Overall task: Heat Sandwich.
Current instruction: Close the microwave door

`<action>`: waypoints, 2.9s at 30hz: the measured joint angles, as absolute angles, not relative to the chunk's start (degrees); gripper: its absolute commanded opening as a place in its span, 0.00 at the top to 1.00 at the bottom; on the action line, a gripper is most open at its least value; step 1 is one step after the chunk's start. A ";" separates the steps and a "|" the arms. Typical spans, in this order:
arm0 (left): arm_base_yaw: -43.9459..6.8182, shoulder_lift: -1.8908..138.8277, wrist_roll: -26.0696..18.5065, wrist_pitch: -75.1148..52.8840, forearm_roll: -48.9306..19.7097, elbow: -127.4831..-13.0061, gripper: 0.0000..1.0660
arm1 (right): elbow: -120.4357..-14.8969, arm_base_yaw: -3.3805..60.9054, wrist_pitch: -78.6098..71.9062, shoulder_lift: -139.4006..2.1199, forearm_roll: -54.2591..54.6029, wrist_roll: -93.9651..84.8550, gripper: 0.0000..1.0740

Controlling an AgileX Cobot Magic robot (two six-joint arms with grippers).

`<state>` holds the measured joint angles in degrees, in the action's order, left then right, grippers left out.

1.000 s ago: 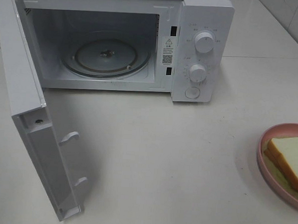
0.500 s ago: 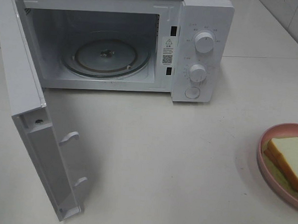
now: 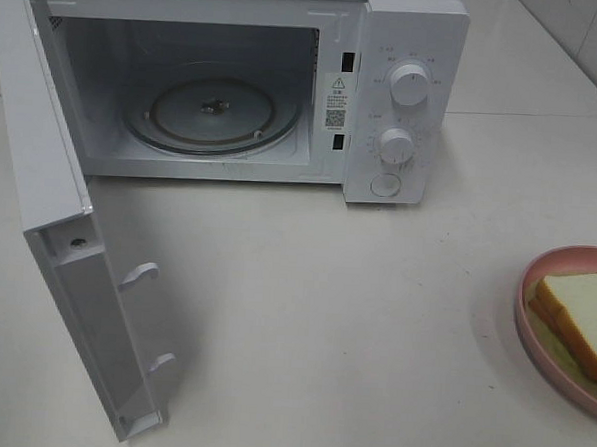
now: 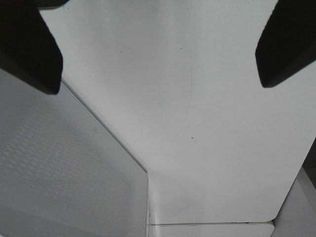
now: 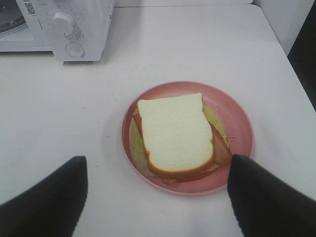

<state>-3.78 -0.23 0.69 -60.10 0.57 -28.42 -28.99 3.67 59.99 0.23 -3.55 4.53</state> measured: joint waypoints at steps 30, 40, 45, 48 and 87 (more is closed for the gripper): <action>-3.78 35.87 0.00 -21.37 4.76 -24.64 1.00 | -28.99 3.67 59.93 0.23 -3.55 4.53 0.30; -3.78 46.52 0.00 12.15 6.13 -14.38 1.00 | -28.99 3.67 59.93 0.23 -3.55 4.53 0.30; -3.78 52.88 0.00 20.74 8.94 -13.29 1.00 | -28.99 3.67 59.87 0.23 -3.55 4.53 0.30; -3.78 57.01 0.00 25.04 9.80 -13.29 1.00 | -28.99 3.67 59.87 0.23 -3.55 4.53 0.30; -19.60 87.49 8.08 50.88 13.41 -19.25 1.00 | -28.99 3.67 59.76 0.23 -3.50 4.53 0.30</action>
<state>-19.60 87.49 8.08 50.88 13.41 -19.25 -28.99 3.67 59.76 0.23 -3.50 4.53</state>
